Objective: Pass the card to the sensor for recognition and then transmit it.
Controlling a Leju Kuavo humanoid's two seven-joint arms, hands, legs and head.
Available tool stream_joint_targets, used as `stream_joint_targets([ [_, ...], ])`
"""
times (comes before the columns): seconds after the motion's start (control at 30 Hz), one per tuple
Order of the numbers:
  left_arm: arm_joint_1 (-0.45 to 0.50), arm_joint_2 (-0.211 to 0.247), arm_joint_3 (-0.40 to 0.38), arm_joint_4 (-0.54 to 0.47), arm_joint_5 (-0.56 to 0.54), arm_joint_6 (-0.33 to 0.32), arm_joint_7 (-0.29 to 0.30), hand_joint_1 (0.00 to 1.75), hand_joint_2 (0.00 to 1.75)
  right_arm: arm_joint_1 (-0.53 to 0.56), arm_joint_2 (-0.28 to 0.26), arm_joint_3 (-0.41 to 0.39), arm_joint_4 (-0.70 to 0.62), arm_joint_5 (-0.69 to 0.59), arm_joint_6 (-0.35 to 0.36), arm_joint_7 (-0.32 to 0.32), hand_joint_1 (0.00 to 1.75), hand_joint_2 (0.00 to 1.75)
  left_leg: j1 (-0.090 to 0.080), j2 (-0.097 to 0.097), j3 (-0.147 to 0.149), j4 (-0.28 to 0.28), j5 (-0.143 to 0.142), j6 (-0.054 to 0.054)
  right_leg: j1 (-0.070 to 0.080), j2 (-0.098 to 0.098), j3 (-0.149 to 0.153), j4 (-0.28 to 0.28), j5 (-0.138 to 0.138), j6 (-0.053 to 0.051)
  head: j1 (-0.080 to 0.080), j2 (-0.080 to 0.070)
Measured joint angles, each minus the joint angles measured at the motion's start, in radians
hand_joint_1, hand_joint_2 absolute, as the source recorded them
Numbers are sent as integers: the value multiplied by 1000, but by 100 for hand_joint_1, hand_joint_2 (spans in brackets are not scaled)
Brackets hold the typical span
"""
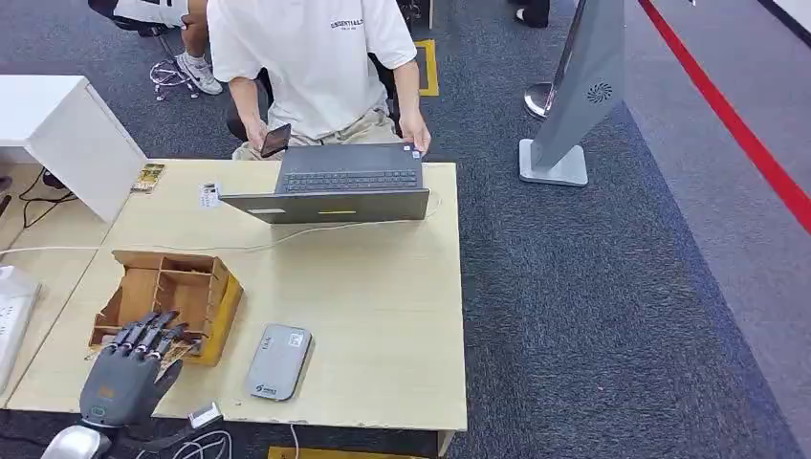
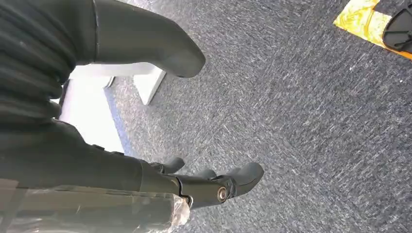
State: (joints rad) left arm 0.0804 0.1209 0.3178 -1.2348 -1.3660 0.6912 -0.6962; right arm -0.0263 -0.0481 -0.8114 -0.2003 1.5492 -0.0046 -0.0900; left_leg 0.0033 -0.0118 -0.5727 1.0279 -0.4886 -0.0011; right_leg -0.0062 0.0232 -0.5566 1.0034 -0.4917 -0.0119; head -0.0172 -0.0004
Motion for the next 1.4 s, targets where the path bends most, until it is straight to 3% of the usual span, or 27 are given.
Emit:
stream_joint_targets([
  [1.4,-7,-5,-12,10,26,0,0,175,175,0,0,70,6,0,-2,5,0,175,0,0,0,0,0,0,0,0,0,0,0,0,0,0],
])
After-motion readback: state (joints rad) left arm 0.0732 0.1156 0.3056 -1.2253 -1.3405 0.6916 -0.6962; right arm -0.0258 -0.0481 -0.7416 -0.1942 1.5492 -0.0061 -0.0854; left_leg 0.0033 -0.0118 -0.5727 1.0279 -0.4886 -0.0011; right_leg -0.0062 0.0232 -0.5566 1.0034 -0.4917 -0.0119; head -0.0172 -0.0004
